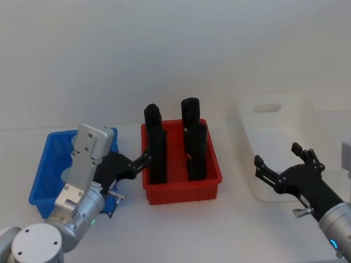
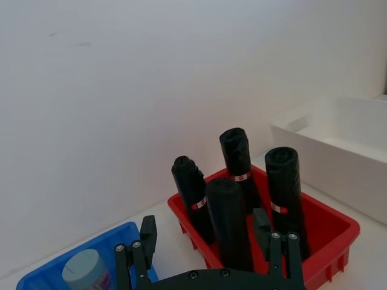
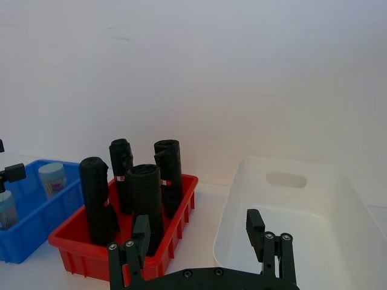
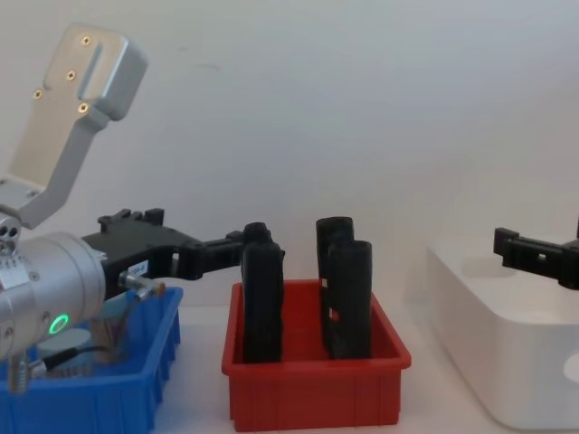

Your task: Pick the cotton swabs from the blue box and place them into the white box.

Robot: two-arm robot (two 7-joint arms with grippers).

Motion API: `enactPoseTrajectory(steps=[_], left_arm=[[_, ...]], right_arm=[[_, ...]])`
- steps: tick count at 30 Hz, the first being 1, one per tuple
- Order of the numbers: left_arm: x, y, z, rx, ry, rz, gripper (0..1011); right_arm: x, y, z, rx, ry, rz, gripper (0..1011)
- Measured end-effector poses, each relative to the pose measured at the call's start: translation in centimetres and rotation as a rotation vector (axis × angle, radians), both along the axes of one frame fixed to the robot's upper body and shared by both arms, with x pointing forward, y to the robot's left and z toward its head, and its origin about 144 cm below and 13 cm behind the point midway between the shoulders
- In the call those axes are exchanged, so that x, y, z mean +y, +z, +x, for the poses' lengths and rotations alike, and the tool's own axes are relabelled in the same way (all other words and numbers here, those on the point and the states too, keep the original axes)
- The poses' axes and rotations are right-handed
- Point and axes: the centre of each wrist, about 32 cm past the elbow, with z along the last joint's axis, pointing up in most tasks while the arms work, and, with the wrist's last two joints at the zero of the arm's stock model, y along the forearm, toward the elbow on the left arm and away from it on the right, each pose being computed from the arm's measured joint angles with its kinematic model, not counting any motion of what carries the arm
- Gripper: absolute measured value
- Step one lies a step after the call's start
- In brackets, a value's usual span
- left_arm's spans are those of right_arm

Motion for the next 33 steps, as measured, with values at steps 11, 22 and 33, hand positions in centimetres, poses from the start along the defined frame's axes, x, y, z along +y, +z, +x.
enactPoseTrajectory(steps=[11,22,33], left_arm=[[2.4,-0.4,1.6,0.089,0.076,-0.037,1003],[4.1,-0.5,2.8,0.159,0.117,-0.072,1003],[5.4,-0.5,3.6,0.222,0.155,-0.099,1003]], right_arm=[[0.0,0.0,0.0,0.000,0.000,0.000,1001],[0.0,0.0,0.0,0.000,0.000,0.000,1001],[0.0,0.0,0.0,0.000,0.000,0.000,1001]])
